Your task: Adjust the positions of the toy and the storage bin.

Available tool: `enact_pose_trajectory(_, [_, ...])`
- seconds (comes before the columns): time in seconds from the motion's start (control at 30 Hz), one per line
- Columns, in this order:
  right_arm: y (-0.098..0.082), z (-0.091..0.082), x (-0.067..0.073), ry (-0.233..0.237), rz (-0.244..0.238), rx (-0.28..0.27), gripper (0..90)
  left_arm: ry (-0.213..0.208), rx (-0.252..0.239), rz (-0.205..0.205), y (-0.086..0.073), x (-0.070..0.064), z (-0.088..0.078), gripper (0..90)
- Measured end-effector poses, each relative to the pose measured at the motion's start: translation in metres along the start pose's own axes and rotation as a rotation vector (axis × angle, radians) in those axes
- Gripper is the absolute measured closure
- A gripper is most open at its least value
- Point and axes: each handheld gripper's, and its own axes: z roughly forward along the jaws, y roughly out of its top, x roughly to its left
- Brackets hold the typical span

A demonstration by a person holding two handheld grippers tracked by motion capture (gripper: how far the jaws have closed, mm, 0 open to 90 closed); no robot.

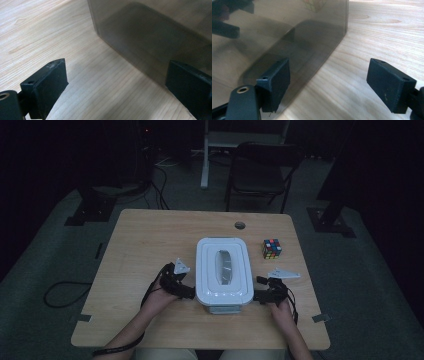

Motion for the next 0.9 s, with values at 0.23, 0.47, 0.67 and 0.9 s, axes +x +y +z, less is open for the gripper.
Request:
enact_pose_trajectory(0.23, [-0.006, -0.012, -0.004, -0.102, -0.017, -0.001, 12.9, -0.044, -0.001, -0.058, -0.024, 0.012, 0.005, 2.9])
enact_pose_trajectory(0.47, [-0.009, -0.021, -0.036, -0.145, 0.085, -0.049, 12.6, -0.030, 0.008, -0.103, -0.042, 0.026, -0.005, 2.0])
enact_pose_trajectory(0.67, [-0.003, -0.028, -0.062, -0.198, 0.117, -0.099, 12.6, -0.015, 0.010, -0.126, -0.057, 0.033, -0.017, 2.0])
enact_pose_trajectory(0.9, [0.015, -0.025, -0.076, -0.255, 0.129, -0.103, 12.6, 0.027, -0.002, -0.093, -0.075, 0.036, -0.032, 2.1])
